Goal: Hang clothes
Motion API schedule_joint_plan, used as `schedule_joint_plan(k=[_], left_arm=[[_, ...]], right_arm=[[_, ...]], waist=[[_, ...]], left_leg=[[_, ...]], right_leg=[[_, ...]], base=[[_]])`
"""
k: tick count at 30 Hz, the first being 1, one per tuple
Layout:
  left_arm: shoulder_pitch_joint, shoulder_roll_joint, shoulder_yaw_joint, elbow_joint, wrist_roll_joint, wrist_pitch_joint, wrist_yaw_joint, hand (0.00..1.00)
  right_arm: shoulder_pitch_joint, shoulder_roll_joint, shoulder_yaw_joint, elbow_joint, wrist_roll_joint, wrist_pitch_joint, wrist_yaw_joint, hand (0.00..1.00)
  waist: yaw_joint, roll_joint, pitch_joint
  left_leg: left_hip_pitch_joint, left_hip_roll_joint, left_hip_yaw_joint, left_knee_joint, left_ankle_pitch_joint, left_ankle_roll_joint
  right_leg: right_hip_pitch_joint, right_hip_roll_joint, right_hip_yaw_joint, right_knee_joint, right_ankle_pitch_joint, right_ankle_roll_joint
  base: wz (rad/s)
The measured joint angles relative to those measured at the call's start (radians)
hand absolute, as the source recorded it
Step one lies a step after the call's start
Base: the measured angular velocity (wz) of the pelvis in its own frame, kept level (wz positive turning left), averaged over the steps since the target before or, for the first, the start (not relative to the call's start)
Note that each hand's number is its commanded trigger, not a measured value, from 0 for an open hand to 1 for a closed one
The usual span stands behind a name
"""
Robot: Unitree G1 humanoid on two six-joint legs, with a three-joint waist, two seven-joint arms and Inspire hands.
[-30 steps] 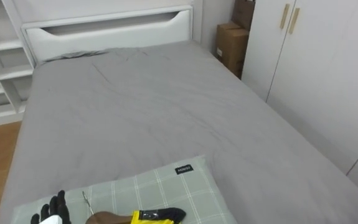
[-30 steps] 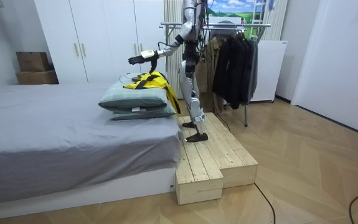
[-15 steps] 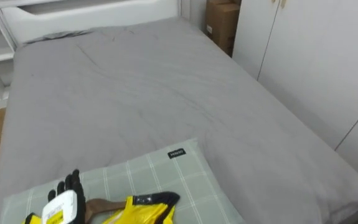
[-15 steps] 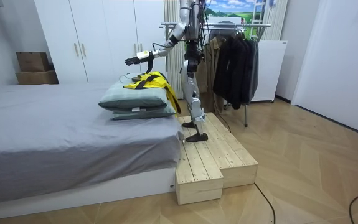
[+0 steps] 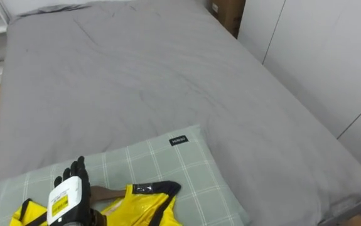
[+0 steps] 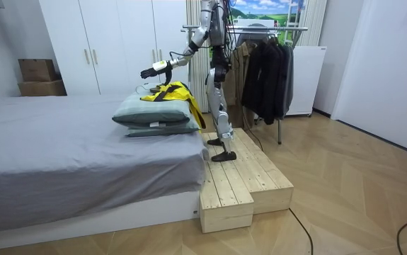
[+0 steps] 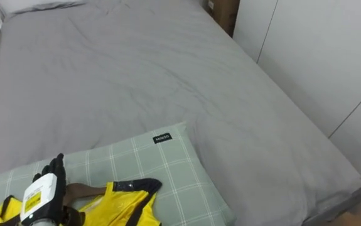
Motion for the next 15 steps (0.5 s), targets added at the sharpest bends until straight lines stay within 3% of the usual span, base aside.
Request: schedule_joint_plan(k=[9,15], left_arm=[[-0.016,-0.001,0.001,0.019,-0.062,-0.012,0.000,0.00],[-0.041,0.001,0.005,0.164,-0.176,-0.014,-0.001,0.00]], right_arm=[[-0.016,0.013,0.001,0.004,-0.009,0.001,-0.008,0.00],[-0.036,0.016,0.038,0.028,-0.007,0.012,-0.009,0.00]], waist=[[-0.001,-0.015,-0.0005],[0.000,-0.022,-0.0001]], left_leg=[[-0.021,0.000,-0.023,0.011,0.000,0.000],[-0.024,-0.001,-0.027,0.013,0.000,0.000]], right_leg=[[-0.007,-0.002,-0.015,0.000,0.000,0.000],[-0.007,-0.003,-0.020,-0.001,0.000,0.000]], base=[[0.05],[0.02]])
